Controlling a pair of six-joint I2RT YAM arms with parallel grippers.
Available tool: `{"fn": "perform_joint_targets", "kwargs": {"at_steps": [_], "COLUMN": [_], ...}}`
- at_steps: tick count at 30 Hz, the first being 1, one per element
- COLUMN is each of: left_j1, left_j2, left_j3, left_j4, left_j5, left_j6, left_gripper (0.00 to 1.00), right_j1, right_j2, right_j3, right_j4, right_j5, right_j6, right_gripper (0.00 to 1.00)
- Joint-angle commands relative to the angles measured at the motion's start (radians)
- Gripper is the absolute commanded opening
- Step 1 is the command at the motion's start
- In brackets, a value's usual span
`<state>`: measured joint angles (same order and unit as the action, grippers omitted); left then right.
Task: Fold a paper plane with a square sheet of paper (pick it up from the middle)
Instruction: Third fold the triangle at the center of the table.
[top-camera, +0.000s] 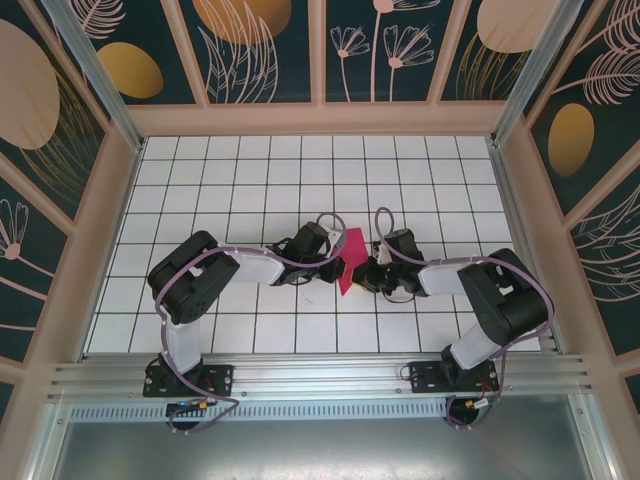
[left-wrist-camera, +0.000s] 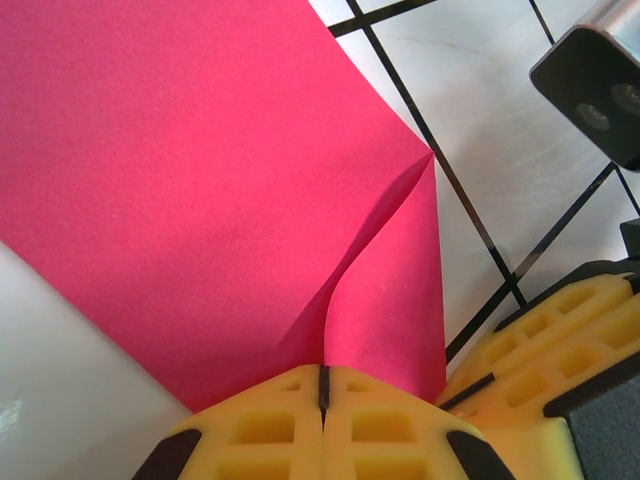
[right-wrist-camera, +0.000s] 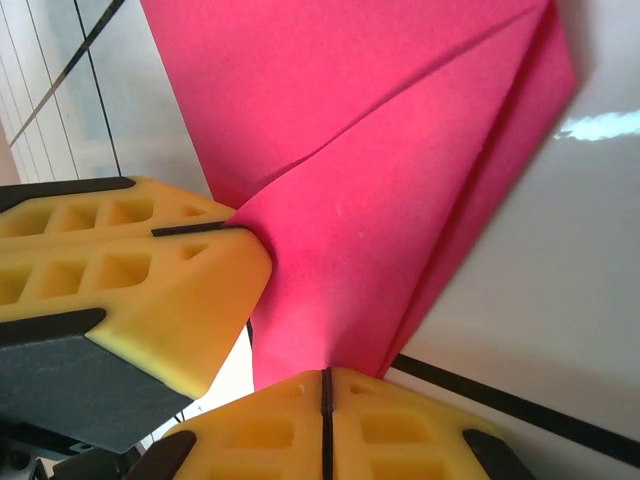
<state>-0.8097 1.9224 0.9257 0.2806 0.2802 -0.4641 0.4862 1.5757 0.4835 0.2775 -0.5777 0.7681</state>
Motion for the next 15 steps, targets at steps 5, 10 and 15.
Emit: {"fn": "perform_joint_targets", "kwargs": {"at_steps": [5, 10, 15], "left_j1": [0.003, 0.003, 0.003], "left_j2": [0.017, 0.018, 0.022], "left_j3": [-0.031, -0.027, -0.021], "left_j4": [-0.068, -0.066, -0.067], "left_j5": [-0.02, -0.021, -0.024], "left_j6": [0.007, 0.007, 0.005], "left_gripper": [0.04, 0.04, 0.03], "right_j1": [0.016, 0.049, 0.055], "right_j2": [-0.052, -0.097, -0.078], "right_j3": [-0.002, -0.01, -0.049], "right_j4": [-0.028, -0.003, 0.068], "right_j5": [0.01, 0.008, 0.019], "right_j6": [0.004, 0.044, 0.092], "right_gripper": [0.1, 0.1, 0.1]}}
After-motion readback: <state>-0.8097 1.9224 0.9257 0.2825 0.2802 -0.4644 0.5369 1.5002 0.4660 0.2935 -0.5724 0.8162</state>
